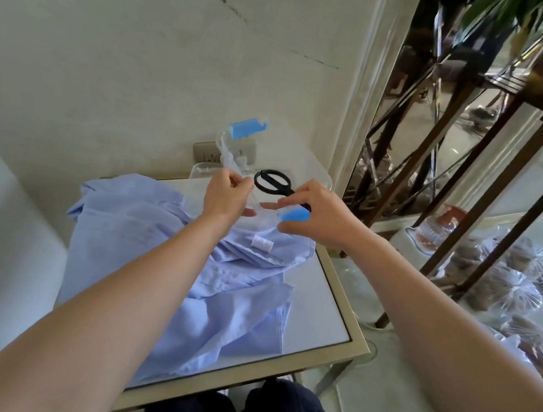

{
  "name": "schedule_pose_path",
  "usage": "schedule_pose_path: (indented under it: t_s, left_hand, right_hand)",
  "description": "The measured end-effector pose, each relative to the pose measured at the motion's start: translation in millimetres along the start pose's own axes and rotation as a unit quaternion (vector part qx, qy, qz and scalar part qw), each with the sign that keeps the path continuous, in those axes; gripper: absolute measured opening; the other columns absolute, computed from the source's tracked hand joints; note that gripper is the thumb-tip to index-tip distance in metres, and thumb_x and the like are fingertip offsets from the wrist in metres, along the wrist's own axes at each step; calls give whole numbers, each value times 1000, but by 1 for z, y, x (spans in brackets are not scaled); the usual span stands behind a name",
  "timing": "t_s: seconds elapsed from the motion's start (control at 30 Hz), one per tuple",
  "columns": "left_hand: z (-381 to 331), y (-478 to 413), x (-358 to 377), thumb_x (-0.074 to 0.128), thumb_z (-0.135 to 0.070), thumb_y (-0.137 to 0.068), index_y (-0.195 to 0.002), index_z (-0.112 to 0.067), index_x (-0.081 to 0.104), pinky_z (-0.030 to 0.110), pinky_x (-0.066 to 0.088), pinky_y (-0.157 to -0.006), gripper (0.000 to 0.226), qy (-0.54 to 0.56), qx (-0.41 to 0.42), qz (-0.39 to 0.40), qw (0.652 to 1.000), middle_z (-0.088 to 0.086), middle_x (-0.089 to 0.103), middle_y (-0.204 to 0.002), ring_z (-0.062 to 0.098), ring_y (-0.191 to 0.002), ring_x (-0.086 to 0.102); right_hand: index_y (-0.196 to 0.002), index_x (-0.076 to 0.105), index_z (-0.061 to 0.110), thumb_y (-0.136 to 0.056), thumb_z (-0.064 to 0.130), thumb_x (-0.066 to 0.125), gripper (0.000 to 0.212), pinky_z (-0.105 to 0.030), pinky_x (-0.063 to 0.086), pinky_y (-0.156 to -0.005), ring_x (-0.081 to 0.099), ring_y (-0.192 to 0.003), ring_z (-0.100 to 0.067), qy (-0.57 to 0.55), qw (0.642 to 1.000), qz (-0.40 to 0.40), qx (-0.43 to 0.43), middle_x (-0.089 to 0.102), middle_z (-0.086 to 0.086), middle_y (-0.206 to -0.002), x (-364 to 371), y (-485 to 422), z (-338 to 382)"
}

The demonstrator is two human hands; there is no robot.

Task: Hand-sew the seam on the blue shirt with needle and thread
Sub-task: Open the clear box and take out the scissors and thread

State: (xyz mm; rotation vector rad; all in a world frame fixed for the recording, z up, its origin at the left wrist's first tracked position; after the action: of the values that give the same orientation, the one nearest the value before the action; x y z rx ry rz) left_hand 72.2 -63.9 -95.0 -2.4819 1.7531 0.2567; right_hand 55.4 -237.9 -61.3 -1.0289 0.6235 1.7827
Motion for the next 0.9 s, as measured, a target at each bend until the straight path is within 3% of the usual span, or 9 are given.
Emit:
schedule_pose_path:
  t_s: [0.13, 0.3, 0.33, 0.4, 0.47, 0.53, 0.6, 0.77, 0.9]
  left_hand:
    - [-14, -2, 18, 57, -14, -92, -88, -9, 48, 31, 60, -58, 12, 23, 13, 28, 999, 6, 47, -83, 11, -68, 48]
    - [-17, -13, 35, 49, -24, -101, -104, -8, 47, 39, 60, -78, 16, 84, -16, 81, 993, 9, 52, -86, 14, -69, 52]
    - [-12, -17, 34, 48, -24, -101, -108, -9, 48, 41, 58, -84, 16, 42, -13, 91, 995, 11, 56, -94, 17, -75, 55]
    - [1, -25, 29, 49, -22, -99, -114, -14, 54, 44, 51, -95, 18, -156, 27, 107, 982, 10, 60, -111, 24, -96, 60]
    - [23, -27, 27, 54, -21, -94, -118, -18, 60, 38, 44, -99, 24, -364, 54, 143, 919, 7, 57, -126, 27, -115, 55]
    - [50, -24, 28, 63, -26, -89, -122, -23, 61, 40, 41, -104, 34, -473, 50, 188, 859, 5, 50, -136, 27, -126, 47]
    - [58, -22, 30, 65, -29, -86, -122, -25, 62, 42, 42, -101, 36, -522, 76, 185, 829, 3, 49, -136, 27, -128, 44]
    - [49, -22, 37, 51, -20, -94, -116, -20, 65, 36, 41, -82, 26, -555, 150, 111, 811, 8, 55, -122, 31, -115, 48]
    - [50, -21, 44, 45, -21, -99, -116, -16, 65, 33, 38, -93, 27, -582, 180, 111, 785, 11, 54, -118, 31, -112, 48]
  right_hand:
    - [-103, 73, 27, -80, 29, 79, 23, -31, 47, -80, 58, -89, -15, -11, 994, -106, 9, 63, 5, -103, -20, -3, -17]
    - [-98, 75, 24, -80, 27, 77, 18, -30, 43, -71, 51, -76, -12, -17, 979, -203, 22, 66, 5, -98, -35, -15, -36]
    - [-99, 76, 24, -80, 27, 77, 19, -28, 39, -70, 50, -76, -10, -16, 978, -207, 30, 64, 6, -97, -34, -19, -40]
    - [-100, 76, 25, -81, 28, 77, 19, -27, 38, -70, 51, -77, -10, -13, 977, -205, 51, 64, 8, -96, -30, -25, -47]
    - [-100, 75, 25, -82, 28, 76, 19, -29, 47, -72, 59, -80, -14, -22, 977, -196, 77, 70, 6, -98, -24, -31, -51]
    - [-99, 75, 24, -82, 29, 76, 18, -34, 53, -78, 64, -87, -17, -29, 977, -192, 89, 72, 4, -99, -17, -35, -51]
    - [-100, 75, 24, -82, 31, 76, 19, -33, 53, -78, 65, -90, -17, -33, 977, -192, 86, 73, 5, -99, -10, -38, -46]
    - [-111, 71, 24, -87, 33, 71, 25, -28, 45, -72, 64, -94, -18, -11, 979, -186, 85, 69, 4, -108, 2, -46, -37]
    - [-111, 71, 25, -87, 35, 72, 26, -26, 37, -68, 60, -91, -14, -19, 964, -238, 119, 69, 4, -104, -7, -41, -49]
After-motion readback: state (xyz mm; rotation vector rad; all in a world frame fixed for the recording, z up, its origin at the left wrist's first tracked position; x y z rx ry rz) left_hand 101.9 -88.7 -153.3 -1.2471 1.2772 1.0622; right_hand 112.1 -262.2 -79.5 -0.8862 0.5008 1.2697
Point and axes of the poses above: each hand's wrist, its own y-axis away from the middle knuckle, its own x-axis out of the palm, z = x × y, the point moved 10 cm from there along -y, towards the middle knuckle
